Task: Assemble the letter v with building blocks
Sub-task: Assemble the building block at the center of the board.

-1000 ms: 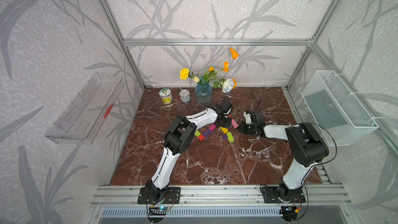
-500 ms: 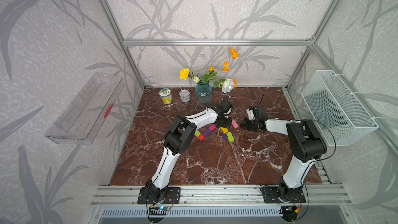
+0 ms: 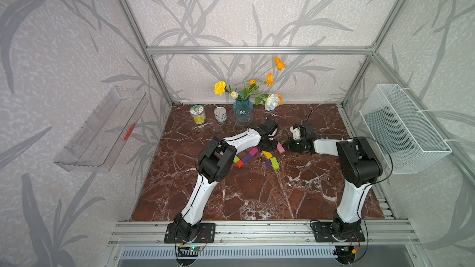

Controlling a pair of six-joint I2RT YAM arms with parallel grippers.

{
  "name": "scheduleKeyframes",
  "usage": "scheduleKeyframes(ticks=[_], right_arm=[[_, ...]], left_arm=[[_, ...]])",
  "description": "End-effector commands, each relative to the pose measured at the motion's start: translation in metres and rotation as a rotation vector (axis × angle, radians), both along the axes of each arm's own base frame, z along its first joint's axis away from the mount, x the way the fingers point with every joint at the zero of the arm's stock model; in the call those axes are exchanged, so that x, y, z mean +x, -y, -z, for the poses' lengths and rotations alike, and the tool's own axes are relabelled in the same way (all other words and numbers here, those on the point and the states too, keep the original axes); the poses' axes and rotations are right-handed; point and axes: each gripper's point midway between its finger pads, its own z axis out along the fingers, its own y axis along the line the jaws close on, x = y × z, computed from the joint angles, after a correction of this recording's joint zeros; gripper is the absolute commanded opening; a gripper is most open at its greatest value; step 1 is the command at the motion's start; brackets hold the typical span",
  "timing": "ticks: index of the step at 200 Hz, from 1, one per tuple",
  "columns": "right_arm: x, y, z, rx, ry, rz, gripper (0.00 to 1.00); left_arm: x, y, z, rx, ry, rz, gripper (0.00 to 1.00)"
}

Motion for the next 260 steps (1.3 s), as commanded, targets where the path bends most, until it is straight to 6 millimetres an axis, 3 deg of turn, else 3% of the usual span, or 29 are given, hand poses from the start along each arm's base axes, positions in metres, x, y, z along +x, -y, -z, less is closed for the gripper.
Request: scheduleKeyframes(ticks=[1, 215, 245, 260], right_arm=[[-0.016, 0.006, 0.028, -0.025, -0.102, 0.015, 0.00], [-0.006, 0.002, 0.025, 0.009, -0.079, 0.032, 0.01], [-0.004, 0.011, 0.009, -0.036, -0.022, 0.051, 0.02], [-0.002, 0.019, -0.007, -0.072, 0.036, 0.069, 0.03]], left_arm=[[0.002, 0.000, 0.004, 0.008, -0.015, 0.002, 0.00], [0.001, 0.001, 0.003, -0.004, -0.020, 0.003, 0.00], [0.004, -0.001, -0.005, 0.000, 0.010, 0.006, 0.00], [0.009, -0.001, -0.019, -0.016, 0.063, 0.006, 0.00]])
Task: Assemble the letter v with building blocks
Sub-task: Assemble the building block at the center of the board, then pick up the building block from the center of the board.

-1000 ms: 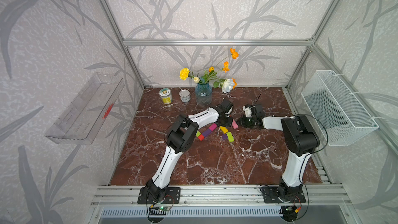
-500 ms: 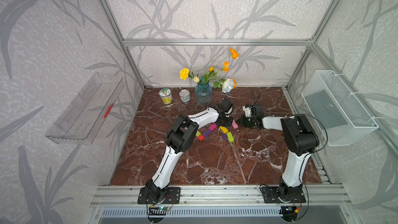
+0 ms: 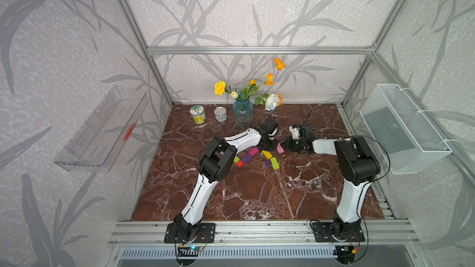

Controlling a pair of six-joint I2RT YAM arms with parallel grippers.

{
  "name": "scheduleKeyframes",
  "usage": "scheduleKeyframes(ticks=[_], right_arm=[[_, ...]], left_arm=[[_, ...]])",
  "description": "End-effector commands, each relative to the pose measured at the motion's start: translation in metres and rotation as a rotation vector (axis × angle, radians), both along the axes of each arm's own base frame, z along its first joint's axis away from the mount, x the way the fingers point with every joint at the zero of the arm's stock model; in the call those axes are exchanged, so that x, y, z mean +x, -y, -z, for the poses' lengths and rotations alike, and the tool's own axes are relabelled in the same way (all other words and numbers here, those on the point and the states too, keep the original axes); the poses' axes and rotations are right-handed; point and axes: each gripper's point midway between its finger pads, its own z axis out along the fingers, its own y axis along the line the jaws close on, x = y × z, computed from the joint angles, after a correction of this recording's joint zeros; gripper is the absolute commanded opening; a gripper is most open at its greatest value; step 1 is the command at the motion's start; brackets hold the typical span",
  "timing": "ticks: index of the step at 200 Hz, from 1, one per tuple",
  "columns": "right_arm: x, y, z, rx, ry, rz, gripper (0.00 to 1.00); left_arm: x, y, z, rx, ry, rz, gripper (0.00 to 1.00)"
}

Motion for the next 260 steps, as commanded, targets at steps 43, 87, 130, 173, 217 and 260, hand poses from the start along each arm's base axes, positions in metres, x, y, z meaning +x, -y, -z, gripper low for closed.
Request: scheduleKeyframes(ticks=[43, 87, 130, 173, 217, 260], right_arm=[[-0.017, 0.038, -0.069, -0.184, 0.225, 0.060, 0.16], [-0.047, 0.012, -0.087, -0.284, 0.288, -0.103, 0.43], [-0.075, -0.022, -0.080, -0.381, 0.331, -0.306, 0.57], [-0.097, -0.046, -0.075, -0.402, 0.357, -0.462, 0.64], [-0.114, -0.062, -0.063, -0.425, 0.329, -0.578, 0.64], [-0.121, -0.074, -0.054, -0.429, 0.296, -0.609, 0.65]], left_arm=[[0.005, -0.017, -0.111, -0.224, 0.399, -0.048, 0.02], [-0.025, -0.041, -0.156, -0.292, 0.505, -0.015, 0.39], [-0.054, -0.079, -0.166, -0.306, 0.532, -0.089, 0.54], [-0.074, -0.116, -0.161, -0.232, 0.539, -0.138, 0.65], [-0.081, -0.150, -0.139, -0.188, 0.497, -0.204, 0.68], [-0.075, -0.165, -0.130, -0.188, 0.462, -0.247, 0.68]])
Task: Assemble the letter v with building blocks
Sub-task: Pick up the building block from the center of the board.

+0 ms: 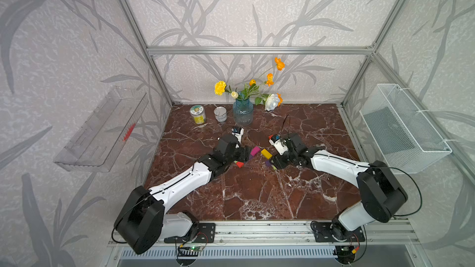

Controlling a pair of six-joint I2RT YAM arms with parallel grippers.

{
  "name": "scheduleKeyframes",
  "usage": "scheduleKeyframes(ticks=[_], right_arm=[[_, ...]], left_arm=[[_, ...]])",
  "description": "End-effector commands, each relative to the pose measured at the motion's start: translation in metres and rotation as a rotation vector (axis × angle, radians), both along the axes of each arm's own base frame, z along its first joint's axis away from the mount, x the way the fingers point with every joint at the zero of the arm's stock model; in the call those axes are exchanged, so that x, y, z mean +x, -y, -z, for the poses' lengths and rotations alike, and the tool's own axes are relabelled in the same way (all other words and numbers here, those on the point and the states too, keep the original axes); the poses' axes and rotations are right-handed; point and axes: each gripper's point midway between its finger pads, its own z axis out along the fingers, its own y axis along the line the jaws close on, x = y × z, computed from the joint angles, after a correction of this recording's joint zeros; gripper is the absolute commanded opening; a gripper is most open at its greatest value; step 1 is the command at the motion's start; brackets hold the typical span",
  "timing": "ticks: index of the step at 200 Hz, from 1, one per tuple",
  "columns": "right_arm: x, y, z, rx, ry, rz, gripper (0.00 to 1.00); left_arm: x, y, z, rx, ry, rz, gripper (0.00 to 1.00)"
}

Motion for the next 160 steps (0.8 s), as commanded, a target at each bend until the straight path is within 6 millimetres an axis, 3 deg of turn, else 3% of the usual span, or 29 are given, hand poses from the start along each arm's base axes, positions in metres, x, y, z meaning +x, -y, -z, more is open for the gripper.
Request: scheduleKeyframes(ticks=[1, 55, 107, 160], right_arm=[[-0.004, -0.009, 0.000, -0.008, -0.016, -0.028, 0.65], [-0.010, -0.021, 0.018, 0.007, -0.118, 0.024, 0.63], [-0.016, -0.038, 0.020, 0.128, -0.153, 0.000, 0.61], [-0.020, -0.037, 0.029, 0.113, -0.192, 0.007, 0.59]], left_arm=[[0.000, -0.006, 0.002, -0.007, -0.019, -0.019, 0.68], [0.006, -0.005, 0.013, -0.004, -0.058, -0.023, 0.68], [0.008, -0.004, 0.018, 0.001, -0.068, -0.024, 0.68], [0.010, -0.007, 0.018, 0.010, -0.064, -0.032, 0.68]])
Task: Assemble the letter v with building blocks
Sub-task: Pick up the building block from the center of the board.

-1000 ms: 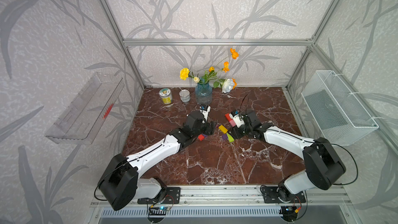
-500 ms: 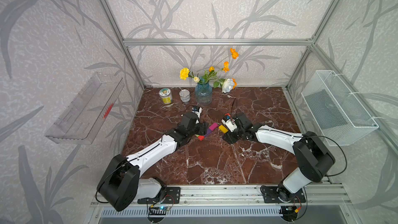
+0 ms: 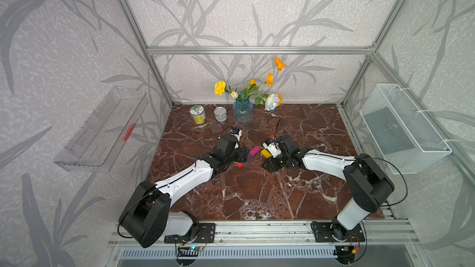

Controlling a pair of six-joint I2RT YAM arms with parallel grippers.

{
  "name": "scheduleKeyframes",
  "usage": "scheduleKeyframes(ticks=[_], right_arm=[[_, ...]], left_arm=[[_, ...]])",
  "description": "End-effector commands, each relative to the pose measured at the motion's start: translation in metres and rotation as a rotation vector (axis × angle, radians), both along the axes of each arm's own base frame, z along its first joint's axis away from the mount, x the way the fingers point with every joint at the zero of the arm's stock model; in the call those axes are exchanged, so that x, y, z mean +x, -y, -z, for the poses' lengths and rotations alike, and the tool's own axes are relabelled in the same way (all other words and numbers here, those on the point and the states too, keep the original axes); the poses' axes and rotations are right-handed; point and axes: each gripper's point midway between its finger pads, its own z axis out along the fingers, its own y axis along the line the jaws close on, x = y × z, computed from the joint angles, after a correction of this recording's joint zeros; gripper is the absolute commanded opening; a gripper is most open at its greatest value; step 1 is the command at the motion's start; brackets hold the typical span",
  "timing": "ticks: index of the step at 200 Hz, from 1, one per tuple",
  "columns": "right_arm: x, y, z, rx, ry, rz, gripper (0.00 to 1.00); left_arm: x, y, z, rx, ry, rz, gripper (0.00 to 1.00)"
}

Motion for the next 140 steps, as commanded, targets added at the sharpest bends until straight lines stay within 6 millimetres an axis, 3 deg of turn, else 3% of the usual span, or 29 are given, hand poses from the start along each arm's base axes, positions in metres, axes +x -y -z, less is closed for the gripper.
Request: scheduleKeyframes(ticks=[1, 86, 140], right_arm=[[-0.005, -0.001, 0.008, -0.004, -0.032, -0.001, 0.59], [-0.006, 0.018, 0.023, -0.095, -0.035, 0.044, 0.59], [0.004, 0.013, 0.032, -0.111, -0.037, 0.047, 0.59]], left_arm=[[0.006, -0.001, -0.005, -0.002, 0.010, -0.009, 0.68], [0.008, -0.002, 0.000, 0.004, 0.002, -0.015, 0.68], [0.008, -0.004, 0.000, 0.010, 0.001, -0.015, 0.68]])
